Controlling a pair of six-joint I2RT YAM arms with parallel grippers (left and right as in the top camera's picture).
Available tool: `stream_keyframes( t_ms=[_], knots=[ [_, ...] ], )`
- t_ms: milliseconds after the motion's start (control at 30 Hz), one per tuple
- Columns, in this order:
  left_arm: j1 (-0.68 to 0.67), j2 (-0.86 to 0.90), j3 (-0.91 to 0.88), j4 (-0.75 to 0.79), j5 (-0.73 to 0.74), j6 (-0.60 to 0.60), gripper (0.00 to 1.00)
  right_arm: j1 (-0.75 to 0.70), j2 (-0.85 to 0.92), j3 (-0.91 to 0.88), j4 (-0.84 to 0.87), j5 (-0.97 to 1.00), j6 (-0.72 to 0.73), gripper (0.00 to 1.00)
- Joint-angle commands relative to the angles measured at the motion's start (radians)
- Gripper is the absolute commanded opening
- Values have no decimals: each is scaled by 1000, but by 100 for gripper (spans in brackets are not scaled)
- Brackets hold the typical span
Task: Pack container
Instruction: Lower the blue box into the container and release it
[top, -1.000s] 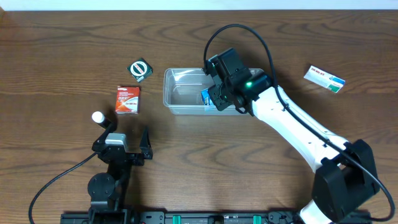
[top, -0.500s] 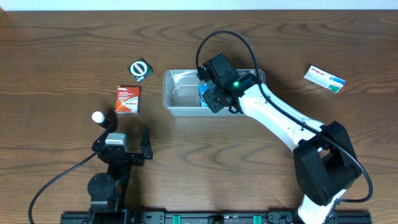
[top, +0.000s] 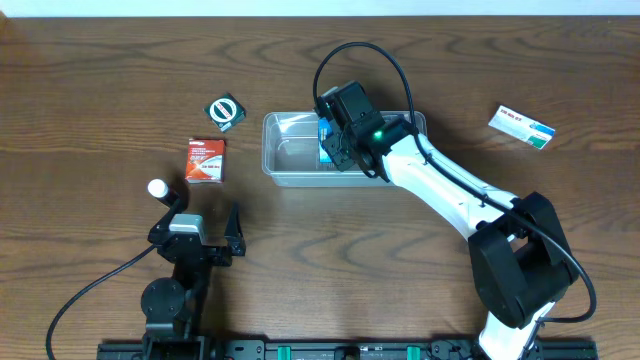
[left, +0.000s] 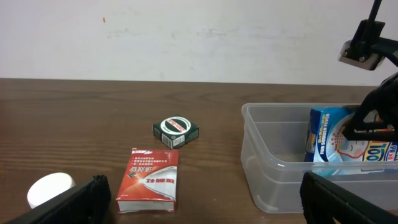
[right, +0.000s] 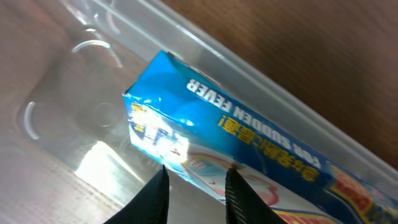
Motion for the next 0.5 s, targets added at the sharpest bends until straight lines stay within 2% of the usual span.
stream_keyframes(
  t_ms=[0,200,333,467],
  knots=[
    [6,-5,-17,-35,7,6,98,23,5,15,7,72,20,28],
    [6,-5,-17,-35,7,6,98,12,5,29,9,76,37,30],
    [6,-5,-17,-35,7,6,98,12,-5,86,-45,70,48,36],
    [6,-5,-17,-35,7,6,98,5,-7,144,-97,70,48,38]
  ],
)
